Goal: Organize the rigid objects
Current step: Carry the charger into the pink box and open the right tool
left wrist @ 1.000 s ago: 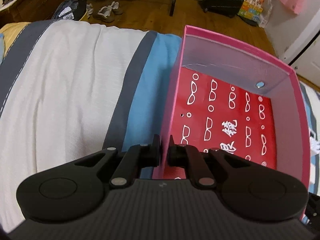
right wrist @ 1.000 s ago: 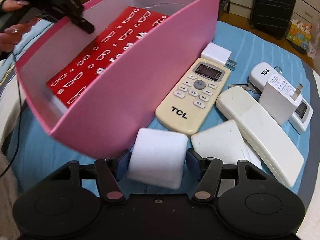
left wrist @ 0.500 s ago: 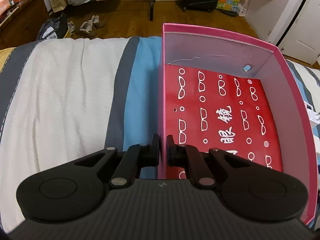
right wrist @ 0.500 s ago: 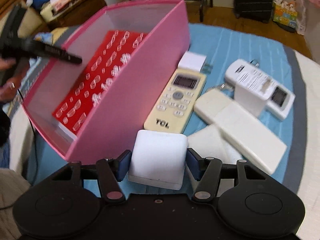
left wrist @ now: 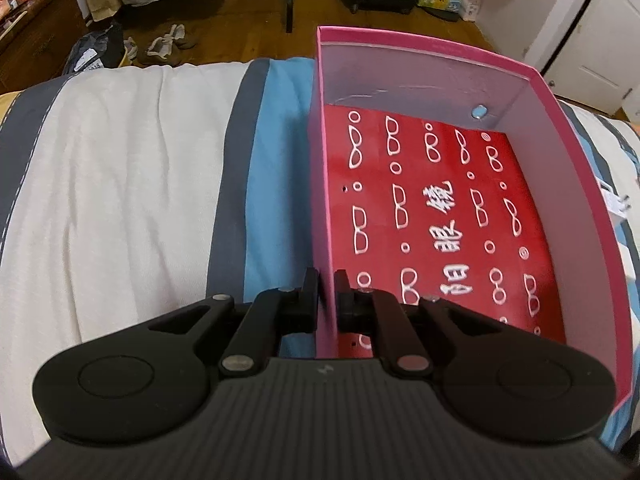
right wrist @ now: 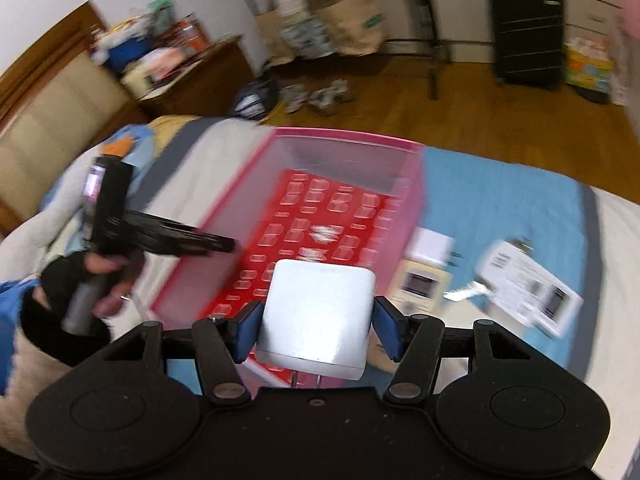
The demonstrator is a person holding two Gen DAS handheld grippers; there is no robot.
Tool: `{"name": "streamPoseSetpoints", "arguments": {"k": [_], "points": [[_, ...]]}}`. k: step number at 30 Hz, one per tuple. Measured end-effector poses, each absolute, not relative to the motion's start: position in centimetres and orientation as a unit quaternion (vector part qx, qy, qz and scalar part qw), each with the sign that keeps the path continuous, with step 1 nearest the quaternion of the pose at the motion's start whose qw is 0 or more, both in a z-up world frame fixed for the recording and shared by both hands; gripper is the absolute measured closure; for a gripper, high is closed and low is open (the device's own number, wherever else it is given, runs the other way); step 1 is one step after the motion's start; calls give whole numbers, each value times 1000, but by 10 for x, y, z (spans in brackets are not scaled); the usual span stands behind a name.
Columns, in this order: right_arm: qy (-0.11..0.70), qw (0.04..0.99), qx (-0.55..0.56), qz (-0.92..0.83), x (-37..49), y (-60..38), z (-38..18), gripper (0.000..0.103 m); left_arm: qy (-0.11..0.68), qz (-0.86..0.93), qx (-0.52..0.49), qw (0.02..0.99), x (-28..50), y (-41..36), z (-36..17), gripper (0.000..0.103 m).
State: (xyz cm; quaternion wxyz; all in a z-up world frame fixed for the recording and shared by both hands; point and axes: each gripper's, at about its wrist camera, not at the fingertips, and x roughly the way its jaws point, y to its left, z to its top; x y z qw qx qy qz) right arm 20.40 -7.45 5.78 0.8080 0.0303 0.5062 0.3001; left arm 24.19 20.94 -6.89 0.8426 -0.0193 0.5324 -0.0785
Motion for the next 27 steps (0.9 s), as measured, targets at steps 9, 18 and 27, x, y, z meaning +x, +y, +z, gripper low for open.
{"name": "streamPoseSetpoints", "arguments": {"k": [9, 18, 27], "points": [[604, 711, 54, 355, 242, 25, -6, 39, 537, -77, -61, 838, 244, 220, -71, 94], [672, 673, 117, 286, 258, 51, -76, 39, 534, -80, -87, 837, 245, 229, -75, 93], [693, 656, 200, 222, 267, 53, -99, 38, 535, -84, -111, 833, 245, 236, -77, 91]]}}
